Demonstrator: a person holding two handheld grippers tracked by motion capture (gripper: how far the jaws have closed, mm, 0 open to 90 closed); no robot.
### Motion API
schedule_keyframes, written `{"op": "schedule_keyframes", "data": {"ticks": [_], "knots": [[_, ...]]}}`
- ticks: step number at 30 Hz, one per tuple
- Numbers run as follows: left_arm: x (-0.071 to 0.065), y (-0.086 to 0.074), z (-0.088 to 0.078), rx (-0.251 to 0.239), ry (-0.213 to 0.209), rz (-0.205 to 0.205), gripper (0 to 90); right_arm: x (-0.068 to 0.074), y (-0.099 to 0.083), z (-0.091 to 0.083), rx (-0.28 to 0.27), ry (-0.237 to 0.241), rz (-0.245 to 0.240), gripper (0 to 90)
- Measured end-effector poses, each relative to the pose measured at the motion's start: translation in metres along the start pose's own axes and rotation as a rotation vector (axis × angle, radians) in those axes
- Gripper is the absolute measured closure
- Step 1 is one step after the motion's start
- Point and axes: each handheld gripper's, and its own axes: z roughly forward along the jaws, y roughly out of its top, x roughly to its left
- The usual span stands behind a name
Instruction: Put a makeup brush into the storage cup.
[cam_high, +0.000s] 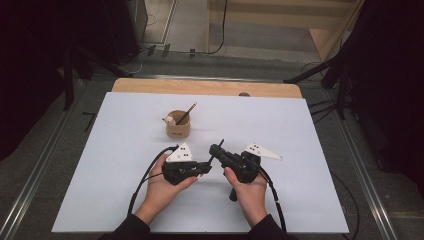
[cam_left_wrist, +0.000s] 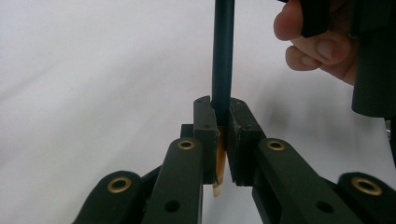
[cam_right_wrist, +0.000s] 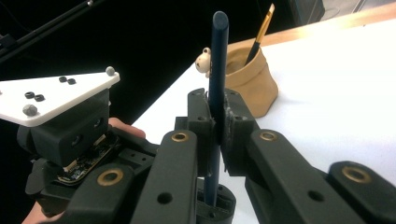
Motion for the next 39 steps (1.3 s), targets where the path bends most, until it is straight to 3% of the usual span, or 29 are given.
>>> {"op": "schedule_keyframes", "data": {"ticks": [9, 17, 21, 24, 31, 39], "knots": [[0.001, 0.002, -0.005, -0.061, 0.014, -0.043, 84.7, 0.003, -0.008, 0.007, 0.015, 0.003, 0.005, 78.0], [0.000, 0.002, -0.005, -0.071, 0.007, -0.051, 84.7, 0.005, -0.013, 0.010, 0.027, 0.006, 0.022, 82.1], [0.000, 0.001, -0.005, -0.083, -0.004, -0.054, 84.1, 0.007, -0.013, 0.009, 0.029, -0.008, -0.028, 84.3], [0.001, 0.001, -0.005, -0.084, -0.016, -0.051, 80.1, 0.006, -0.012, 0.009, 0.029, -0.007, -0.030, 84.4], [0.003, -0.001, -0.009, -0.063, -0.023, -0.040, 72.7, -0.003, -0.005, 0.000, 0.008, -0.082, -0.097, 84.3], [0.015, -0.002, -0.027, -0.088, 0.016, -0.063, 71.1, -0.005, -0.003, -0.006, 0.029, -0.194, -0.259, 84.3]]}}
